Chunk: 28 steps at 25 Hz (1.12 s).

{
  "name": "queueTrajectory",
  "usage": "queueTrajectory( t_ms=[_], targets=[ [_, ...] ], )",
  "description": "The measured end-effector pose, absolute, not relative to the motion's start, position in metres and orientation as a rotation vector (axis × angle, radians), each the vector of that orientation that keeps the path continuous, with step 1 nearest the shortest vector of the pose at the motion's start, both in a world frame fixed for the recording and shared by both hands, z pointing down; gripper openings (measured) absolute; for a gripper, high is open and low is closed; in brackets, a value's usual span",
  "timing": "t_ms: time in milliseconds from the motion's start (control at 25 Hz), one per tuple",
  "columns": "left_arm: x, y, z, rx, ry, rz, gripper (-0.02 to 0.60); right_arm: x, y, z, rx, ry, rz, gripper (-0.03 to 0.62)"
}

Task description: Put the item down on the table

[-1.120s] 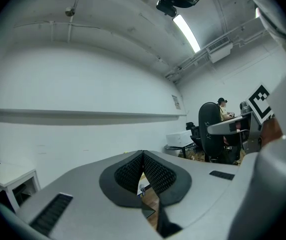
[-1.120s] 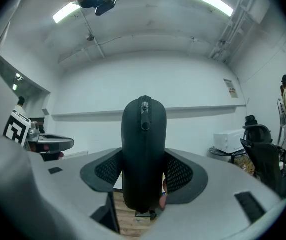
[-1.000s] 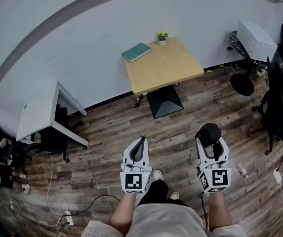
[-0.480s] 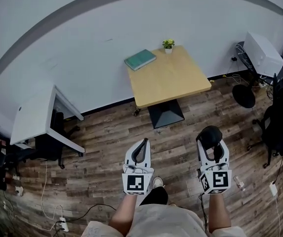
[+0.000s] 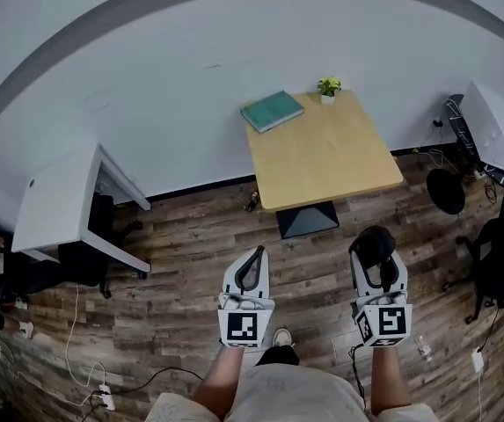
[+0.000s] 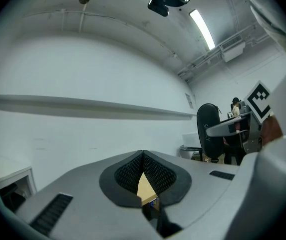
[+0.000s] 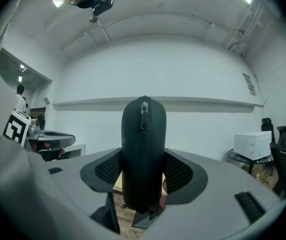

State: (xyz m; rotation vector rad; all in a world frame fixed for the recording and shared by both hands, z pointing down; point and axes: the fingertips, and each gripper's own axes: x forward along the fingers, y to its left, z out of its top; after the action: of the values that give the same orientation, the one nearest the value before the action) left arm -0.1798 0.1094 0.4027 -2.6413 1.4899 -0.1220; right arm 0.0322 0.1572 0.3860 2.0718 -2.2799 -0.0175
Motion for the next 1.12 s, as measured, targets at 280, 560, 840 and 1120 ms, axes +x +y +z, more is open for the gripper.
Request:
queueTrajectory(
  t_ms=[280,560,840,1120],
  targets=[
    [-0.197,0.051,0.409,-2.631,1.529,-0.152,0.008,0.016,0.091,0.392,2.039,-2.295,0.01,0.258],
    [-0.202,0.016,0.402,-2.632,1.523,-0.131,0.008,0.012,0.051,0.389,2.04,-2.299,0.021,0.258],
    [-0.181,-0.016,0.402,-2.588,1.554,-0.122,0.008,0.043,0.016,0.396,2.043,-2.31,0.026,0.258],
    [-0.129,-0.072,0.392,-2.506,1.627,-0.141,0.008,0.097,-0.055,0.395,1.966,-2.409,0.023,0.258]
  ],
)
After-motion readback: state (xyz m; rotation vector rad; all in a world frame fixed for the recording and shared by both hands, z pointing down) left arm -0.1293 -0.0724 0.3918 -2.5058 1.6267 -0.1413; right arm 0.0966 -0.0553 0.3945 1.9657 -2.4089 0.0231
